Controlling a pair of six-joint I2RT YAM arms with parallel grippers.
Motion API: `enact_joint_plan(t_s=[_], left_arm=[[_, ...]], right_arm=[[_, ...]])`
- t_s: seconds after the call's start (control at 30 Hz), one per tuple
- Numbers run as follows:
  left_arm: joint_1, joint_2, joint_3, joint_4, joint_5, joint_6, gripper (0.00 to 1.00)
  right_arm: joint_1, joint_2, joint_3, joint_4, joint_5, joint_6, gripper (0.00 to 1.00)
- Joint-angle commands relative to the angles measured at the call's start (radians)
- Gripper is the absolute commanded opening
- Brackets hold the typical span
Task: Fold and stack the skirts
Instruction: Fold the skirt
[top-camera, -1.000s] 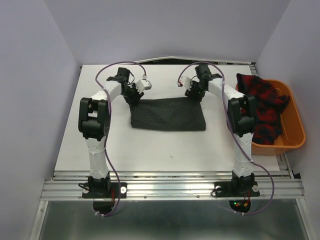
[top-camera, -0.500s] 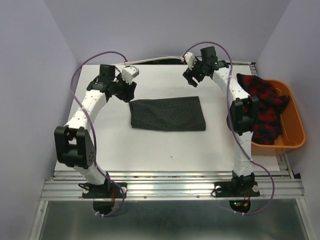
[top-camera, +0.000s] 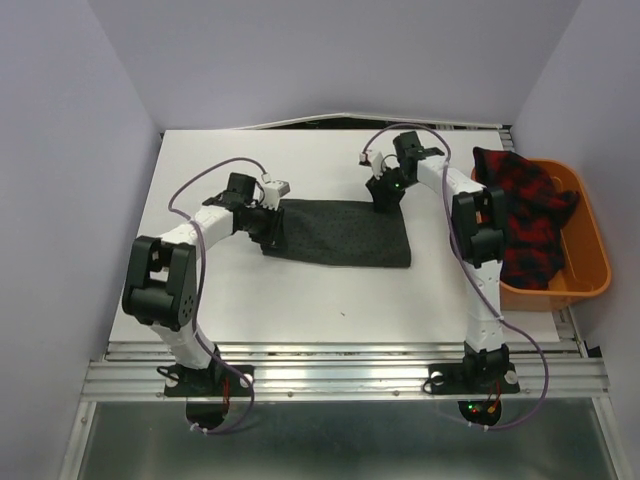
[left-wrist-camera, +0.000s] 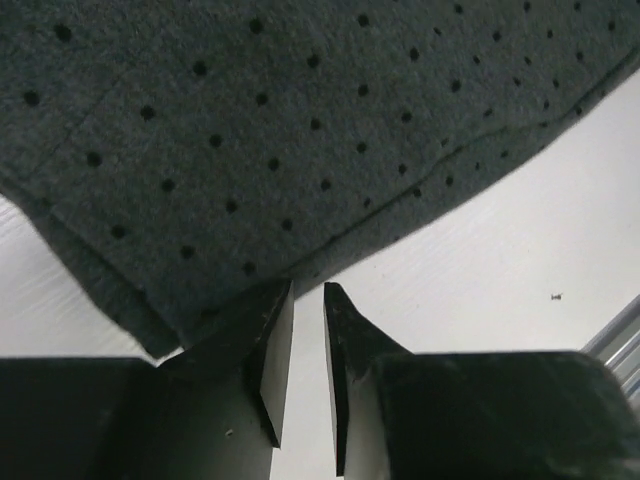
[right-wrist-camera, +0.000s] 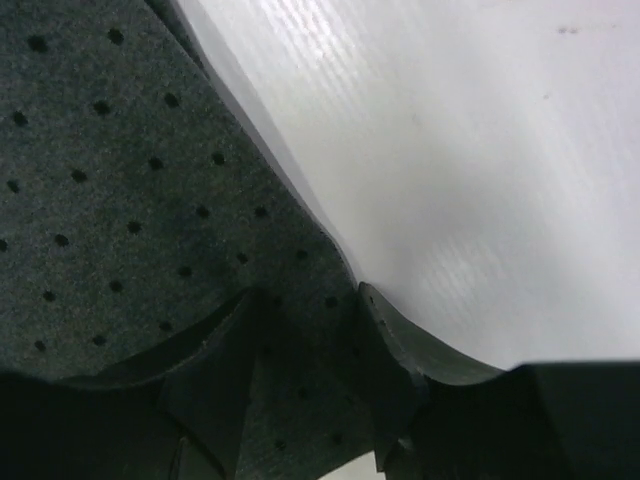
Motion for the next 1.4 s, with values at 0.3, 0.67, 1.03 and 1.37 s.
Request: enact_joint_plan(t_s=[0.3,0.67,1.03,1.37], left_arm=[[0.142,0.164,0.098,0.136,-0.025,-0.152,0.13],[0.252,0.058,0.218,-0.057,0.096,0.112,0.49],[0.168,0.214,0.183,-0.031,0.078,0.083,0.46],[0.096,0.525,0.538,-0.080,0.040,0.056,0.40]], right_arm=[[0.029,-0.127,-0.204,0.023,-0.042,0.099,0.27],[0.085,-0.162,-0.276,-0.092,-0.200,0.248,0.01],[0.187,-0.306,-0.581,-0.020,-0.439,0.493,0.01],[0.176,-0.383,-0.693,0.092,-0.443,0.665,0.48]])
